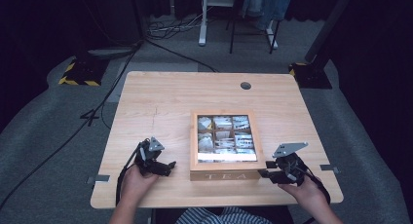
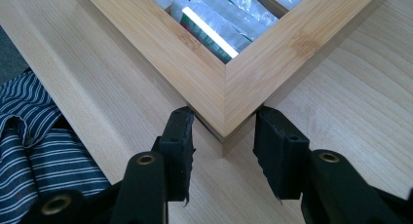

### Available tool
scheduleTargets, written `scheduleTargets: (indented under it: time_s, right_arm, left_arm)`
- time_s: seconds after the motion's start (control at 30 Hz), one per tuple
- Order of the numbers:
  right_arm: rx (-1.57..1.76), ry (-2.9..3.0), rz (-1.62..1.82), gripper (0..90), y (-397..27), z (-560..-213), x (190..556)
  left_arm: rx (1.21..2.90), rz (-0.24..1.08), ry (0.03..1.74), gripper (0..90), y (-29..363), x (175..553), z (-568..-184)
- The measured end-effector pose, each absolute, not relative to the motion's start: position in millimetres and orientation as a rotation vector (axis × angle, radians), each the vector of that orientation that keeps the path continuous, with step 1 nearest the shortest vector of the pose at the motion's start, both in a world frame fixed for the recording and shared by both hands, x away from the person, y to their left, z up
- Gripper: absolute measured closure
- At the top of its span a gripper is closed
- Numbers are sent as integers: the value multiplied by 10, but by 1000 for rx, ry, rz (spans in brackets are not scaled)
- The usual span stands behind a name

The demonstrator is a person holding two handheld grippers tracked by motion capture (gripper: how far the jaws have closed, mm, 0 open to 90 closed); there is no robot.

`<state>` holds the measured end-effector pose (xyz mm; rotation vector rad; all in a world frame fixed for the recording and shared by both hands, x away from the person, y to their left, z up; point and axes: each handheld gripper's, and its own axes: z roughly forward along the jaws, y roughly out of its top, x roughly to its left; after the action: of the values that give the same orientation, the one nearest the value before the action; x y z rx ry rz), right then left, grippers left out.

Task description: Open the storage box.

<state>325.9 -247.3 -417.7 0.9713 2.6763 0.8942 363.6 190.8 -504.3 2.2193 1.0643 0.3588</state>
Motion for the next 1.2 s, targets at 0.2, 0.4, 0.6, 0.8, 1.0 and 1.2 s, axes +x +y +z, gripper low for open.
scheduleTargets:
  time_s: [0.2, 0.4, 0.6, 0.8, 1.0, 1.2]
  right_arm:
    - [994, 2680, 914, 638, -2495, -4161, 3255]
    - [1008, 2671, 946, 651, -2519, -4143, 3249]
    - [1011, 2653, 983, 691, -2551, -4091, 3229]
    - [1014, 2633, 1020, 706, -2576, -4051, 3220]
    - [1022, 2591, 1100, 724, -2625, -3972, 3207]
    - [1019, 2561, 1139, 740, -2650, -3920, 3196]
  left_arm:
    - [2219, 358, 1065, 11, 1907, 3636, -5043]
    - [2215, 360, 1067, 11, 1905, 3635, -5044]
    - [2215, 360, 1068, 11, 1904, 3635, -5045]
    - [2218, 364, 1063, 11, 1906, 3638, -5043]
    - [2214, 360, 1068, 11, 1904, 3635, -5045]
    - [2215, 368, 1070, 16, 1906, 3636, -5041]
